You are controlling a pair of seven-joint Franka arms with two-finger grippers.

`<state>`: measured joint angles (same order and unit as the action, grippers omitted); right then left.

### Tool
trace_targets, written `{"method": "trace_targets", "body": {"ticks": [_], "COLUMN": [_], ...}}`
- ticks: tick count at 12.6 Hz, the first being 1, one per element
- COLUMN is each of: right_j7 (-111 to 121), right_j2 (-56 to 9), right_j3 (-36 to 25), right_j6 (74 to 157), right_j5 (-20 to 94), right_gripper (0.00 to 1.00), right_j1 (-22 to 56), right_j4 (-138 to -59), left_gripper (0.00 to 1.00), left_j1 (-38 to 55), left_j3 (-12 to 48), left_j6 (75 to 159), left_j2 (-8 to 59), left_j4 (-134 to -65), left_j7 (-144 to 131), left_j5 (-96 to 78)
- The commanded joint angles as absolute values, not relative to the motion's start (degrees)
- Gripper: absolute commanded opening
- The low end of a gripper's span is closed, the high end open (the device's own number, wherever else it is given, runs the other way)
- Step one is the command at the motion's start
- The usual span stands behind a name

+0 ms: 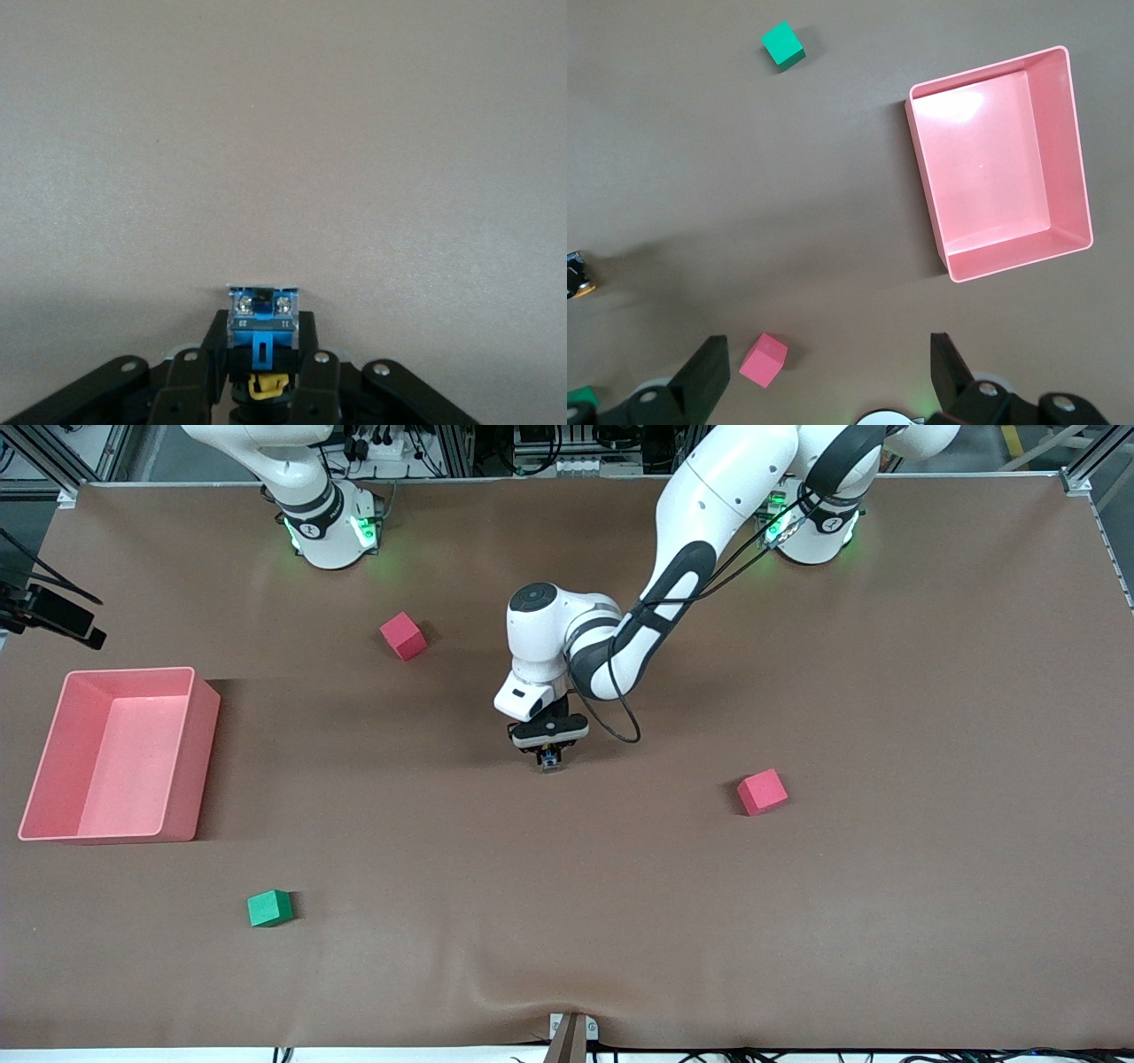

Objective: Place and upright button with both arms
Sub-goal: 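Lift the button with the left gripper while the right gripper retracts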

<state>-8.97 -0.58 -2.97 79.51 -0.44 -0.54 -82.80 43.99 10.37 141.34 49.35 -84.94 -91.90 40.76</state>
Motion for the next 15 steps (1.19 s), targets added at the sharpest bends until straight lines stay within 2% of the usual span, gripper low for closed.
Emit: {"method": "trace_targets", "body": {"ticks": [1, 6, 8, 15], "right_j7": [-8.44, -8.44, -8.44, -8.35], "right_j2": [0.35, 0.26, 0.26, 0.26], "right_j3": [-2.46, -2.46, -2.55, -2.55], "right_j6": [79.01, 79.01, 78.75, 78.05], "right_j5": [-1.58, -1.58, -1.50, -1.49], "right_gripper": [1.00, 1.00, 1.00, 1.00], "right_j1": [-1.05, -1.05, -1.05, -1.23], "right_j4": [-83.23, -83.23, -83.14, -83.06], "left_gripper": [0.00, 0.00, 0.00, 0.00], "left_j1": [44.12, 41.58, 40.61, 34.90], "left_j3": [10.02, 11.16, 11.78, 11.69], "left_j6": [141.77, 141.77, 141.94, 143.70], "left_j2": [49.93, 47.11, 47.20, 47.90], "left_j4": [-82.97, -82.27, -80.43, -80.68], "left_j7": [-93.25, -92.73, -92.64, -84.50], "left_j5": [40.00, 20.53, 8.15, -36.83]}}
